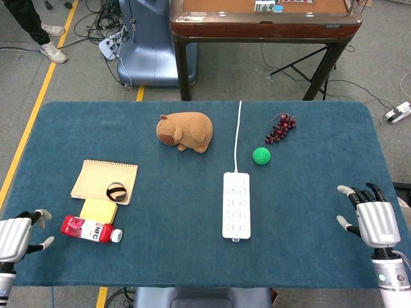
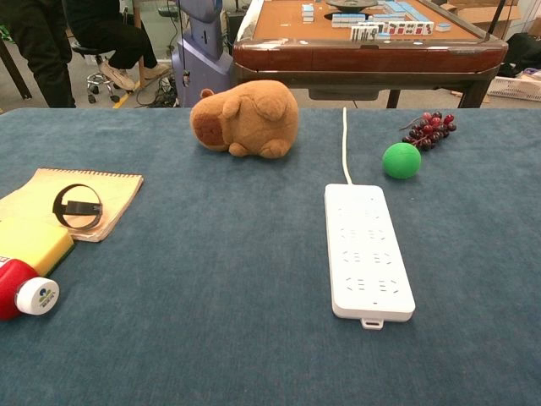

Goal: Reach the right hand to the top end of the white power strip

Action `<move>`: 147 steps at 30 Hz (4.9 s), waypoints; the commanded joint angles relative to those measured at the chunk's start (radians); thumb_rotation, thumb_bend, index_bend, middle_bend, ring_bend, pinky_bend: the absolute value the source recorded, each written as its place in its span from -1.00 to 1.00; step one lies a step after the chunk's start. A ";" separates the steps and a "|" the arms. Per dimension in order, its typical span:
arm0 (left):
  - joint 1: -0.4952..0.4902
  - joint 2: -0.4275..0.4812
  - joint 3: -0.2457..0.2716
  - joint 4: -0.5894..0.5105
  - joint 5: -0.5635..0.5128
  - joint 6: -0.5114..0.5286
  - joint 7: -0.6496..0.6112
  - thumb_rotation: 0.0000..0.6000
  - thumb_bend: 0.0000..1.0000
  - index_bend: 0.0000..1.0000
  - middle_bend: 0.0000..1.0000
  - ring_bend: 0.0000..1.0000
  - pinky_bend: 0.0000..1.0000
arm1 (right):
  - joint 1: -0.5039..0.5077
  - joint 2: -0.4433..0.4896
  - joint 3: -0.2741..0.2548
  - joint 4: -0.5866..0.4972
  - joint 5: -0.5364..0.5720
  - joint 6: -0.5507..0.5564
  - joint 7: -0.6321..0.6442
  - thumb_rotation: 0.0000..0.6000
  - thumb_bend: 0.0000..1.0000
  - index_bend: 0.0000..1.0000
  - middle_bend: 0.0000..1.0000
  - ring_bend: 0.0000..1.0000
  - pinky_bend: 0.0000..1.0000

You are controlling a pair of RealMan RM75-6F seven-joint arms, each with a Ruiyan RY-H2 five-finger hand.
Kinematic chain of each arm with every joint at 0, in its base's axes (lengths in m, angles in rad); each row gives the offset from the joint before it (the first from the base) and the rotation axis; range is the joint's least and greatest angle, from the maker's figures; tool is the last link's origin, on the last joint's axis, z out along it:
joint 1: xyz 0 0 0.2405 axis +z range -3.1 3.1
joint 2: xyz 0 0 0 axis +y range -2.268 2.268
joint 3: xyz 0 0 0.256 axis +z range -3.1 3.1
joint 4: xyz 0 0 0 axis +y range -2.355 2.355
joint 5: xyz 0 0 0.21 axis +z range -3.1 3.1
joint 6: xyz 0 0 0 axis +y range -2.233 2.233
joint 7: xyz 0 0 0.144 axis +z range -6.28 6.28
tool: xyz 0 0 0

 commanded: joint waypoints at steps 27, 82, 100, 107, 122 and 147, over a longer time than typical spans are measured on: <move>0.004 0.014 0.008 0.000 0.010 0.001 -0.039 1.00 -0.67 0.03 0.11 -0.13 0.30 | 0.346 -0.054 0.119 -0.116 0.155 -0.453 -0.322 1.00 0.11 -0.37 0.92 1.00 1.00; 0.014 0.042 -0.014 0.008 -0.039 0.000 -0.095 1.00 -0.67 0.03 0.11 -0.13 0.30 | 0.681 -0.370 0.039 0.070 0.590 -0.621 -0.604 1.00 0.54 -0.36 1.00 1.00 1.00; 0.015 0.041 -0.013 0.008 -0.041 -0.005 -0.092 1.00 -0.67 0.03 0.11 -0.13 0.30 | 0.702 -0.384 0.015 0.098 0.625 -0.624 -0.599 1.00 0.54 -0.33 1.00 1.00 1.00; 0.014 0.040 -0.011 0.007 -0.041 -0.008 -0.088 1.00 -0.67 0.03 0.11 -0.13 0.30 | 0.704 -0.382 0.006 0.092 0.621 -0.615 -0.597 1.00 0.54 -0.33 1.00 1.00 1.00; 0.015 0.042 -0.011 0.006 -0.044 -0.009 -0.087 1.00 -0.67 0.03 0.11 -0.13 0.30 | 0.706 -0.375 0.000 0.074 0.600 -0.586 -0.586 1.00 0.54 -0.32 1.00 1.00 1.00; 0.018 0.030 0.004 -0.016 -0.018 0.006 -0.024 1.00 -0.67 0.03 0.11 -0.13 0.30 | 0.324 0.038 -0.168 -0.344 0.255 -0.041 -0.491 1.00 -0.44 -0.32 -0.29 -0.23 -0.06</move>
